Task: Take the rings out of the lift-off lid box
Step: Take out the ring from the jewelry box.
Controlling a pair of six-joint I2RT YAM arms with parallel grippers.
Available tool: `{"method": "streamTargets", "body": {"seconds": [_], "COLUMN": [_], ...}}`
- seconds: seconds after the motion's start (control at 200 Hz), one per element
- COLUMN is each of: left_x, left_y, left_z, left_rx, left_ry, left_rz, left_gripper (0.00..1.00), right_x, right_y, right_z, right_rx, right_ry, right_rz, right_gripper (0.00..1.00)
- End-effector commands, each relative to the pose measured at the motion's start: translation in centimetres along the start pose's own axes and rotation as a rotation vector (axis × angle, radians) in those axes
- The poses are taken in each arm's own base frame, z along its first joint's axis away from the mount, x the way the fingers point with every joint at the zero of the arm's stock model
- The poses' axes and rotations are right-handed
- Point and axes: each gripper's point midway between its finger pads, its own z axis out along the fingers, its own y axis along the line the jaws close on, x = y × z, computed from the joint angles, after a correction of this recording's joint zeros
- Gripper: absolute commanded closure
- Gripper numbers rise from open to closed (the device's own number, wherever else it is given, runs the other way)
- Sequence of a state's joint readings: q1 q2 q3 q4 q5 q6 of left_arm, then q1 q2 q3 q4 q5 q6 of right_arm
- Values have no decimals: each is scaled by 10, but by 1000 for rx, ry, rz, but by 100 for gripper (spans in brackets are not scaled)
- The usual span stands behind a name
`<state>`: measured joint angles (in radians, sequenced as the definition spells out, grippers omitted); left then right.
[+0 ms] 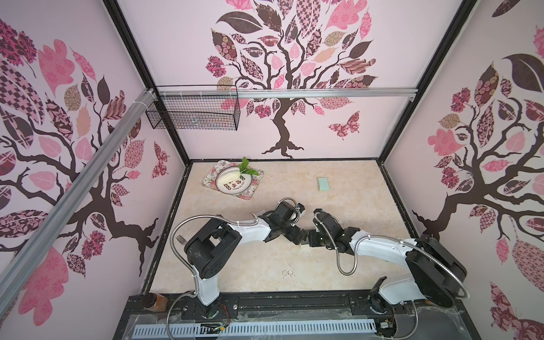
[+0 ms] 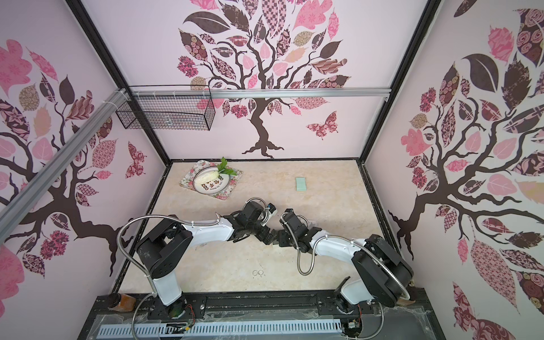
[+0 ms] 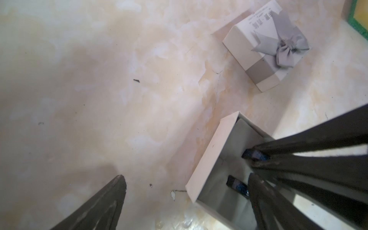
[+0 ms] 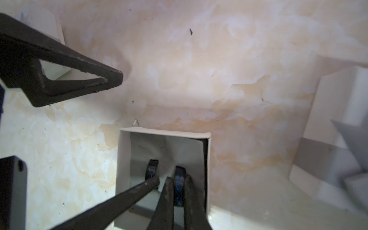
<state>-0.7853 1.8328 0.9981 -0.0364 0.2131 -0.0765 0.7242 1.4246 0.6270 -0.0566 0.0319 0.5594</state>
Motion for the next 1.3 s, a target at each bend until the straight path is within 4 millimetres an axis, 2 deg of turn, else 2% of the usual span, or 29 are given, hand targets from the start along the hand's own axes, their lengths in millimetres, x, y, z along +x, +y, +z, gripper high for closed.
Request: {"method": "streamTargets", "body": {"seconds": [0.0,0.56,1.065,1.295], "left_x": [-24,-7,2,2], "left_y": [-3,6,9,10], "left_z": [1,31,34,33], "left_rx": [18,4,-7,-10], "left_ry": [-51,21,46,45], "left_rz": [13,4,4,2], "left_gripper": [2,2,2,2], "right_x": [2,-3,-20,-21], "right_y": [0,4,3,-1], "right_z": [0,-6,-30,-36], "right_rx": [-3,-27,-43,-43], "right_ry": [-2,-29,-156,-191], "right_rz": [3,-8,7,19], "right_gripper": [100,100,100,100]}}
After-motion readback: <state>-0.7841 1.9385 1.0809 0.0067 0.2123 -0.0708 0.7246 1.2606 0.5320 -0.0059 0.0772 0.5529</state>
